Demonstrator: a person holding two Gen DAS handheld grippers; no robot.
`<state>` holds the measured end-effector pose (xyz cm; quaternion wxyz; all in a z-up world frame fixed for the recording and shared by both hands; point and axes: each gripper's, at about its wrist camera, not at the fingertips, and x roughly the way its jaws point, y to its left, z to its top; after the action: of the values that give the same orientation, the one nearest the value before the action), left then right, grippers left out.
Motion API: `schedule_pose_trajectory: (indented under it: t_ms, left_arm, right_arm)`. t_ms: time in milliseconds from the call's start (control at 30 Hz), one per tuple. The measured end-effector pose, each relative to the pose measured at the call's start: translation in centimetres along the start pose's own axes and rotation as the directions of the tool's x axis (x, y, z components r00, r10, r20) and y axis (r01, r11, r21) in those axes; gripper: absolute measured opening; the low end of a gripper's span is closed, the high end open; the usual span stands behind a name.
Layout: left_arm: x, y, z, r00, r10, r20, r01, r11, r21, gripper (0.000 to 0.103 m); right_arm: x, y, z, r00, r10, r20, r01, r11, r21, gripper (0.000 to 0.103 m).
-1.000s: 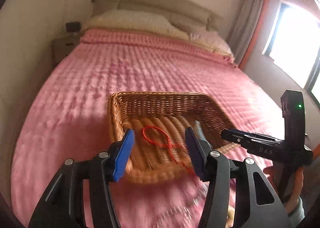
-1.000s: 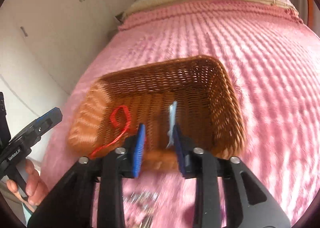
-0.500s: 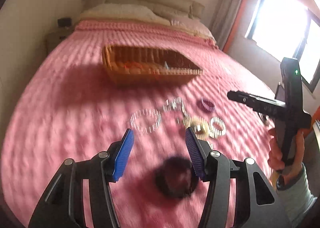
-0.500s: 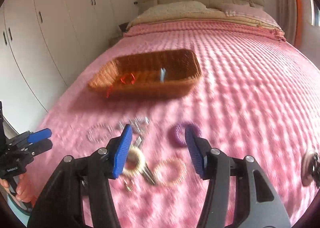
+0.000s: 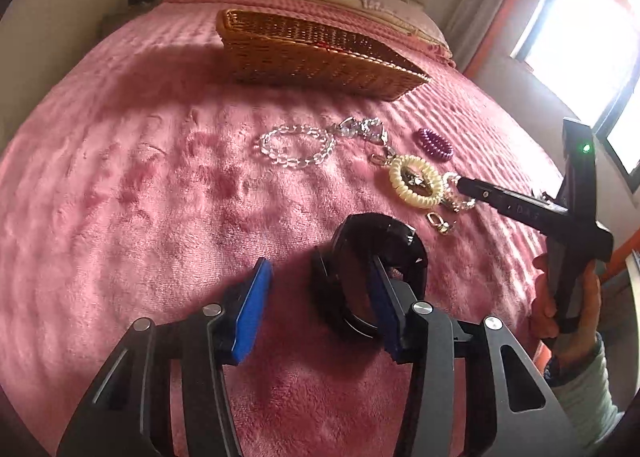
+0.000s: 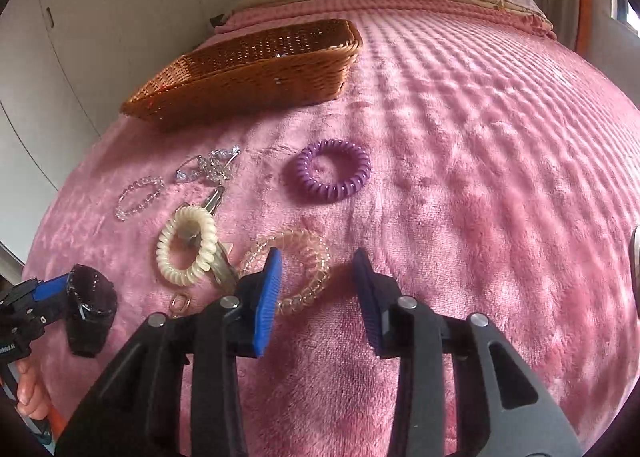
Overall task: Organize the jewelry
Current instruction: 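Grasp the black watch with the left gripper while the right gripper grasps the clear coil bracelet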
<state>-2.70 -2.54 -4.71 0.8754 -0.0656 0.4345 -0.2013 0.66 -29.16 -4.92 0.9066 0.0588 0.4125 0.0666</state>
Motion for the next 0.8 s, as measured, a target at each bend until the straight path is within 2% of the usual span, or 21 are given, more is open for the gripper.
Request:
schedule_pose_trajectory:
  t_ms: [233,367,467,500,567,633,800]
  left_arm:
    - [0.5,-0.6,-0.3,0.998,0.058,0.015,-0.058,0.998,0.013,0.037]
    - [0.8,-0.7,-0.2,0.997,0.074,0.013,-0.074,0.997,0.017,0.037]
    - [1.1,-1.3,-0.4,0.993,0.117,0.012,-0.118,0.992,0.045,0.037]
    - [1.2,-1.7,-0.4,0.99,0.14,0.015,-0.141,0.988,0.063,0.036]
    - [1.2,-2.2,-0.5,0.987,0.159,0.019,-0.16,0.984,0.079,0.028]
    - [1.2,-2.4,-0.6,0.988,0.156,0.018,-0.157,0.983,0.091,0.013]
    - [0.9,-2.6,-0.9,0.985,0.163,0.052,-0.167,0.981,0.094,0.01]
  right_arm:
    - [0.9,0.8,0.2,0.998,-0.061,-0.003,0.061,0.998,-0.035,0.034]
    - [1.4,1.8,0.2,0.994,-0.113,-0.006,0.113,0.991,-0.067,0.034]
    - [1.7,2.3,0.2,0.99,-0.139,-0.001,0.139,0.986,-0.088,0.031]
    - [1.6,2.4,0.1,0.989,-0.145,0.002,0.144,0.985,-0.094,0.026]
    - [1.7,2.4,0.1,0.99,-0.143,0.004,0.142,0.985,-0.101,0.016]
    - [1.6,2.5,-0.1,0.991,-0.134,0.007,0.134,0.985,-0.11,0.011]
    - [1.0,2.8,-0.6,0.994,-0.103,0.032,0.106,0.987,-0.121,0.009]
